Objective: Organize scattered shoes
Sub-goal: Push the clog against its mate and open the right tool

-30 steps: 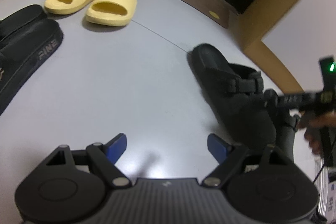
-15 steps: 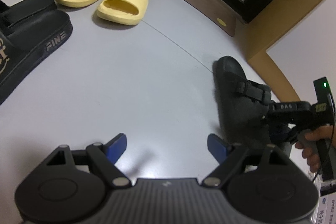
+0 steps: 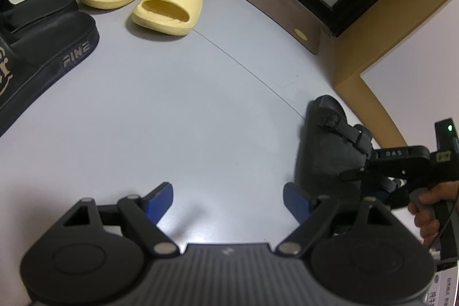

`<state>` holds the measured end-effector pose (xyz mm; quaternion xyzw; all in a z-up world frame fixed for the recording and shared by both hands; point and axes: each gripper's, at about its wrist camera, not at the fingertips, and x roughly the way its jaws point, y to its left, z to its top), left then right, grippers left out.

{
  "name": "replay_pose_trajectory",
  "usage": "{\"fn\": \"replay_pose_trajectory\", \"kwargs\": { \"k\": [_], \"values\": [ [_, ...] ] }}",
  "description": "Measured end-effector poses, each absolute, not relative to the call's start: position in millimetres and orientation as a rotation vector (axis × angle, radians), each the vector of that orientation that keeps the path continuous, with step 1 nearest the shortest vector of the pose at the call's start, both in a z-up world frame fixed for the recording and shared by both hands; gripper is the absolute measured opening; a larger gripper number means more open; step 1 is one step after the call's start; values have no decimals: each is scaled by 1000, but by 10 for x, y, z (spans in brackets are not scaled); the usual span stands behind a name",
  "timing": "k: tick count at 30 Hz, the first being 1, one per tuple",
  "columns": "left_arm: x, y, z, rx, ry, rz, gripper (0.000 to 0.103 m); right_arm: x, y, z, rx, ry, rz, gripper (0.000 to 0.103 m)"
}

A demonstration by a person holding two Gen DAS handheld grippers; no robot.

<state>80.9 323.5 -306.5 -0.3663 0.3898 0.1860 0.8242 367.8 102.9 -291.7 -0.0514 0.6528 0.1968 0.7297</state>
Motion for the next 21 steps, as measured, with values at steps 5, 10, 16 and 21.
{"fn": "replay_pose_trajectory", "kwargs": {
  "k": [5,10,16,21],
  "values": [
    [799,3271,-3070,-783,830,404,86,3674,1187,-2927,-133,1408,478,97],
    [804,3294,-3066,-780,831,402,86,3582,1210,-3027,-198,1386,462,97],
    [808,3305,-3076,-788,832,406,86,3542,1007,-2986,-126,1427,398,83],
    [824,3261,-3069,-783,831,391,86,3490,867,-2949,-91,1460,374,82]
  ]
}}
